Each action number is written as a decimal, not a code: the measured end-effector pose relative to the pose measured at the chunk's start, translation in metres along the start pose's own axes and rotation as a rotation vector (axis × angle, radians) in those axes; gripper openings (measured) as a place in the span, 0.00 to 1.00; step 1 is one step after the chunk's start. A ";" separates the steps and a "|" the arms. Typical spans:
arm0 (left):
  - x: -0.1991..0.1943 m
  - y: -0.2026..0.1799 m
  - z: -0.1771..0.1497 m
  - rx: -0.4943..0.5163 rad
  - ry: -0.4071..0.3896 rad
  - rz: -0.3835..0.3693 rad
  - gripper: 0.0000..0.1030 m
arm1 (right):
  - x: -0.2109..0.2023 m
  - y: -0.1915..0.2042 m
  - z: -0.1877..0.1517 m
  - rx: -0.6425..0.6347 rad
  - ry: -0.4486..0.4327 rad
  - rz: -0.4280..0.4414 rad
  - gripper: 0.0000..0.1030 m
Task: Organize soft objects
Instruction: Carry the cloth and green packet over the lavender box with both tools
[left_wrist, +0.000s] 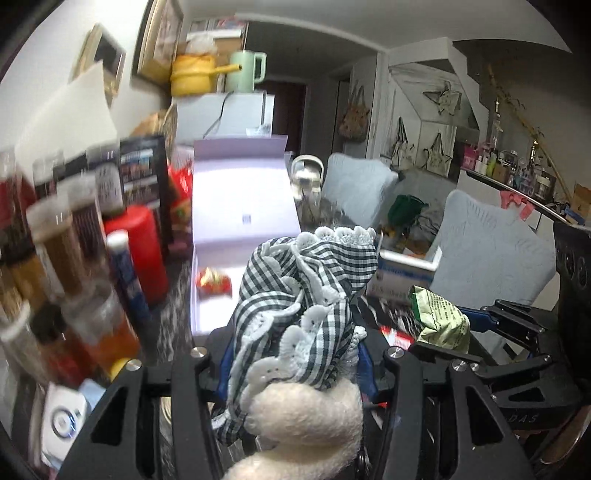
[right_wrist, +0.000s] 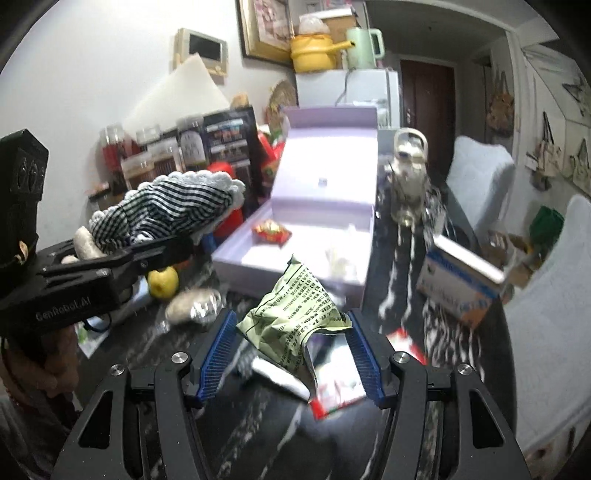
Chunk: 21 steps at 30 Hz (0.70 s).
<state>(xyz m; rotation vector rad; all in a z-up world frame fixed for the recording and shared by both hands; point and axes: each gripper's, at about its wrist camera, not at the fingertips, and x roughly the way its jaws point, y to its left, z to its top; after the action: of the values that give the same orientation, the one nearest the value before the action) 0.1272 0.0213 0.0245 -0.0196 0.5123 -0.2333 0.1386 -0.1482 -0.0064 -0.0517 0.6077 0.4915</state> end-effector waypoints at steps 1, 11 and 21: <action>-0.001 -0.001 0.005 0.010 -0.012 0.010 0.49 | 0.000 -0.001 0.008 -0.002 -0.011 0.010 0.59; 0.005 0.004 0.060 0.050 -0.125 0.057 0.49 | 0.002 -0.007 0.071 -0.036 -0.111 0.042 0.59; 0.047 0.018 0.099 0.044 -0.134 0.085 0.49 | 0.039 -0.025 0.114 -0.045 -0.143 0.040 0.59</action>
<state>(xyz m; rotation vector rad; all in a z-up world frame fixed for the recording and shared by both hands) 0.2190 0.0245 0.0867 0.0297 0.3731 -0.1587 0.2390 -0.1324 0.0629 -0.0472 0.4587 0.5433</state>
